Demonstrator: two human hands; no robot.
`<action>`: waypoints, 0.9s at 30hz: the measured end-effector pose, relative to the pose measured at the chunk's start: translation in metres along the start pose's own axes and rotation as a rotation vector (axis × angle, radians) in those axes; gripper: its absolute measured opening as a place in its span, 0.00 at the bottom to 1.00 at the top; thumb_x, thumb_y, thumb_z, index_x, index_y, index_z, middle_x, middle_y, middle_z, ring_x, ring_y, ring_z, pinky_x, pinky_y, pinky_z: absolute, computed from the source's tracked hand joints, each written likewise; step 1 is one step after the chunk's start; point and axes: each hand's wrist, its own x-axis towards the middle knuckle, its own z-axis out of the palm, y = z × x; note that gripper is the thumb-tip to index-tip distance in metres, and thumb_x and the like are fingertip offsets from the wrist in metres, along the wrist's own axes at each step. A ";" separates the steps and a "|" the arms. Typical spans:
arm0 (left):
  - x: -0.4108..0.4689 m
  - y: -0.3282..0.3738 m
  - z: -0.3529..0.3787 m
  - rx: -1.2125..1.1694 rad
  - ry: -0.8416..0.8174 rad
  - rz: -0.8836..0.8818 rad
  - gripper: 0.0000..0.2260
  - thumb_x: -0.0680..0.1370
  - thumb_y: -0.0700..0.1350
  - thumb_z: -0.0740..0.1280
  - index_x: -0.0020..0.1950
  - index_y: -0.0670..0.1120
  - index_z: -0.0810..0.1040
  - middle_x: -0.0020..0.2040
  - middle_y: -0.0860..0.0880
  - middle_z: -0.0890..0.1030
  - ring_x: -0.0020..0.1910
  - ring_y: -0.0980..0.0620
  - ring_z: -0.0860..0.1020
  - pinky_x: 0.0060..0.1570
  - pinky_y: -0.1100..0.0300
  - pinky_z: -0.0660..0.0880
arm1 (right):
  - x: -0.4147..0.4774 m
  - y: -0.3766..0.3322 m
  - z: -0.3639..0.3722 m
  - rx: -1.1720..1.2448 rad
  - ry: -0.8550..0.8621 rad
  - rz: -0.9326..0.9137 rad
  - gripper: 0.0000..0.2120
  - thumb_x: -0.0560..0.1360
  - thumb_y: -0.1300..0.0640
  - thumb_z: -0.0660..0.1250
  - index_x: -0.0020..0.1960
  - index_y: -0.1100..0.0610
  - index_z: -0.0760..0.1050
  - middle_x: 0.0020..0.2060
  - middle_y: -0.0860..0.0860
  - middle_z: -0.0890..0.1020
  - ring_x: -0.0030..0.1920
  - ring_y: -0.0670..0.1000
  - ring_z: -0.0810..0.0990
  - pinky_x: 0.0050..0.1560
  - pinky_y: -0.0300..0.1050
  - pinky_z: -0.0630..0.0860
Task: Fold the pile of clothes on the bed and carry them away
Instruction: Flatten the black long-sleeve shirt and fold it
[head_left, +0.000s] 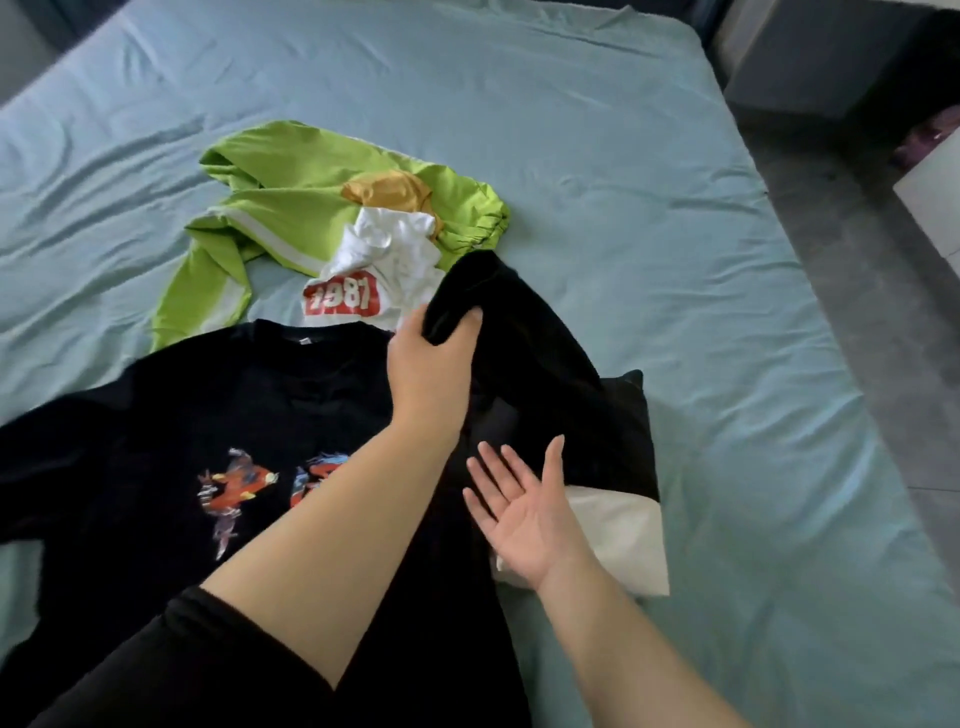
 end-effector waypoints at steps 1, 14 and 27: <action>0.010 -0.013 -0.032 0.050 0.014 -0.031 0.04 0.73 0.50 0.72 0.45 0.51 0.82 0.43 0.48 0.84 0.44 0.54 0.82 0.49 0.55 0.79 | 0.012 0.010 0.007 0.069 0.045 -0.034 0.39 0.68 0.30 0.64 0.70 0.53 0.67 0.58 0.52 0.82 0.60 0.53 0.80 0.58 0.53 0.75; 0.039 -0.196 -0.295 0.141 0.170 -0.585 0.06 0.79 0.42 0.67 0.49 0.53 0.81 0.45 0.53 0.84 0.42 0.55 0.83 0.38 0.62 0.78 | 0.090 0.097 0.007 -0.178 0.414 -0.058 0.16 0.74 0.58 0.71 0.61 0.53 0.75 0.54 0.56 0.83 0.51 0.57 0.84 0.44 0.51 0.82; 0.142 -0.195 -0.427 0.233 0.178 -0.561 0.05 0.78 0.43 0.69 0.53 0.47 0.80 0.50 0.47 0.84 0.48 0.50 0.82 0.50 0.52 0.80 | 0.134 0.183 0.052 -0.300 0.390 -0.002 0.06 0.78 0.63 0.64 0.55 0.61 0.75 0.53 0.59 0.81 0.51 0.54 0.81 0.56 0.50 0.76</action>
